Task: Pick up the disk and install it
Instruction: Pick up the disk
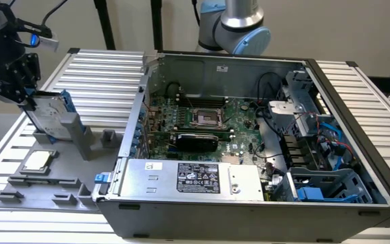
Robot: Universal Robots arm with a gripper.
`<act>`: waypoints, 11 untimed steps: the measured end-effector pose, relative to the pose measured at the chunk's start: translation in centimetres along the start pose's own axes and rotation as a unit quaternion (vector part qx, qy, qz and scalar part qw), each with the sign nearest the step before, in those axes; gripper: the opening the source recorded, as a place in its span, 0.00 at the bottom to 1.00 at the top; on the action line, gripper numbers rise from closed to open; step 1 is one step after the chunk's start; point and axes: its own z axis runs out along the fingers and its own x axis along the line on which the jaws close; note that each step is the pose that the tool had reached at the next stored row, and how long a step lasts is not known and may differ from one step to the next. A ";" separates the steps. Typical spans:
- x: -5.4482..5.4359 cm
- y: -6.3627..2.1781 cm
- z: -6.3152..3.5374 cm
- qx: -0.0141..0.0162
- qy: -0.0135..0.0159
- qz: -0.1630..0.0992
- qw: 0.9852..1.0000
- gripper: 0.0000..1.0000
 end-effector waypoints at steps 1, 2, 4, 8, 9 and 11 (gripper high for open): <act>0.0 0.01 -0.32 0.000 0.000 0.000 1.000 0.33; 0.0 0.01 -0.71 0.000 0.000 0.000 1.000 0.33; 0.0 0.03 -1.59 0.000 0.000 0.000 1.000 0.33; 0.0 0.06 -3.39 0.000 0.000 0.000 1.000 0.33; 0.0 0.06 -3.86 0.000 0.000 0.000 1.000 0.33; 0.0 0.05 -4.78 0.000 0.000 0.000 1.000 0.33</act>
